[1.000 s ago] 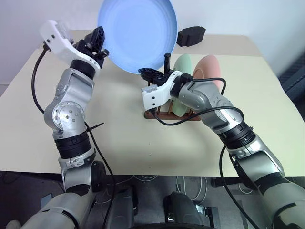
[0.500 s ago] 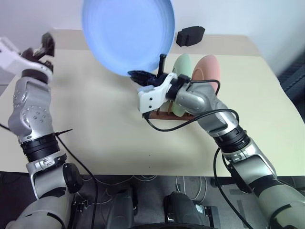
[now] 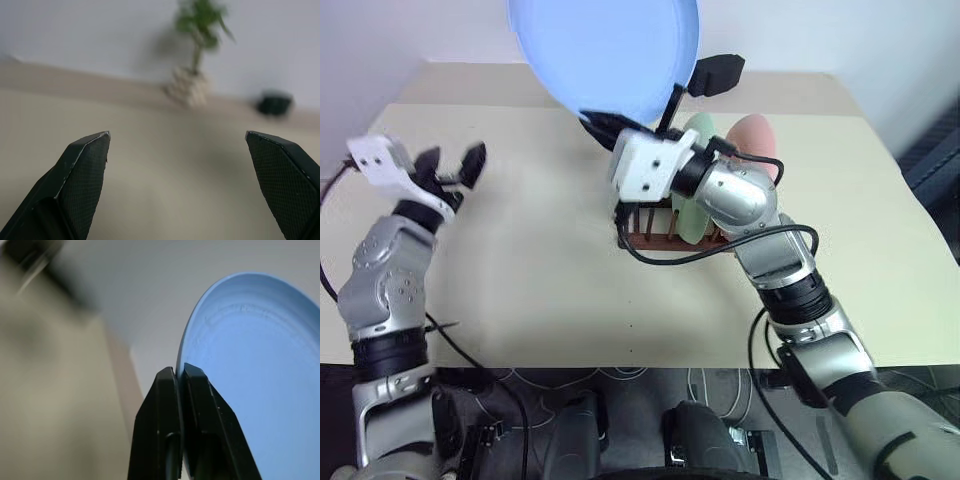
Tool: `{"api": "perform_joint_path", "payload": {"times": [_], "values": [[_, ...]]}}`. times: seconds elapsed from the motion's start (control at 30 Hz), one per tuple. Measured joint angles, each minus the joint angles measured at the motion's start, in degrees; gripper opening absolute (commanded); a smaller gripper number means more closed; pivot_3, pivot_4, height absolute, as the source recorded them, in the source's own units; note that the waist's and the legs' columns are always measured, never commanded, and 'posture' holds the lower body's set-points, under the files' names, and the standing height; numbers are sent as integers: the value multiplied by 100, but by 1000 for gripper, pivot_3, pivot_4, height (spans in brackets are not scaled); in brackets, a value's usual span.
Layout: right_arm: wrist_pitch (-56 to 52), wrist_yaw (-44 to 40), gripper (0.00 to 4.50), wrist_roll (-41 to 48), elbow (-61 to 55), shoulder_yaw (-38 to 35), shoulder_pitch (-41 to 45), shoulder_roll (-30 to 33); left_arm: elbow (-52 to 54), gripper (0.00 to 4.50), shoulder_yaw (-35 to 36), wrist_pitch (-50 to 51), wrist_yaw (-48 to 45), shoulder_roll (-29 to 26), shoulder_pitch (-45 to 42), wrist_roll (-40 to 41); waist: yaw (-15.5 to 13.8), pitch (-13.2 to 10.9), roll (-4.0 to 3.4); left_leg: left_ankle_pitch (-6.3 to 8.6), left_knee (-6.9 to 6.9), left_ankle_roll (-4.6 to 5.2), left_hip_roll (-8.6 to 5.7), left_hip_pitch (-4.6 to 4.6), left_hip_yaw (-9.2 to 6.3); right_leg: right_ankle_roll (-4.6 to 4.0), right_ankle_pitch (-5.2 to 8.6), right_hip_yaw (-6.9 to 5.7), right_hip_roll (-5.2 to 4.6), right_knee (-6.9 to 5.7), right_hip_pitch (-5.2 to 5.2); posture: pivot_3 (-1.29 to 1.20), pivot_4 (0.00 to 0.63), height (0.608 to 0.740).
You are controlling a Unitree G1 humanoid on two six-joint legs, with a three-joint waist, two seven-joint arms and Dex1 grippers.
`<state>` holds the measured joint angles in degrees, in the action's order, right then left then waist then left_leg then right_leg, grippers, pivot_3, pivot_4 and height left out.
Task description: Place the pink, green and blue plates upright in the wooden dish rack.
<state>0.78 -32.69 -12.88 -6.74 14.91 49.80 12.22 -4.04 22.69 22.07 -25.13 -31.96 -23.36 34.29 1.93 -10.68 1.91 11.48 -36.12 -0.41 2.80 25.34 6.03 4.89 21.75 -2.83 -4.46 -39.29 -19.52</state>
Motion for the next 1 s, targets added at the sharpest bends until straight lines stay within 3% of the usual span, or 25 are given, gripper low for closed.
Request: {"api": "perform_joint_path", "payload": {"times": [0.23, 0.6, 1.0], "values": [[-1812, 20, 0, 1930, -1051, -541, -492, -847, 544, 4463, -548, -64, -1585, -335, 1040, -27, 12, 0, -2, 1, 3, 2, -2, 0, -5, -11, -6, -1, -8, 0, 2, 0, 150, 732], [-4208, 1444, 0, 4182, -2003, -1273, -1211, -1939, 958, 4463, -1082, -254, -2160, -295, 1238, -262, 56, -1, -5, 0, 18, 2, -3, 1, -5, -13, -7, 2, -9, 0, -7, 0, 150, 732], [-4685, 2732, 0, 5582, -2051, -1527, -1410, -1951, 1000, 4463, -1235, -278, -2194, -151, 1239, -383, 59, -1, -6, 1, 21, 4, -2, 1, -4, -13, -7, 3, -9, 0, -11, 0, 150, 732]]}}
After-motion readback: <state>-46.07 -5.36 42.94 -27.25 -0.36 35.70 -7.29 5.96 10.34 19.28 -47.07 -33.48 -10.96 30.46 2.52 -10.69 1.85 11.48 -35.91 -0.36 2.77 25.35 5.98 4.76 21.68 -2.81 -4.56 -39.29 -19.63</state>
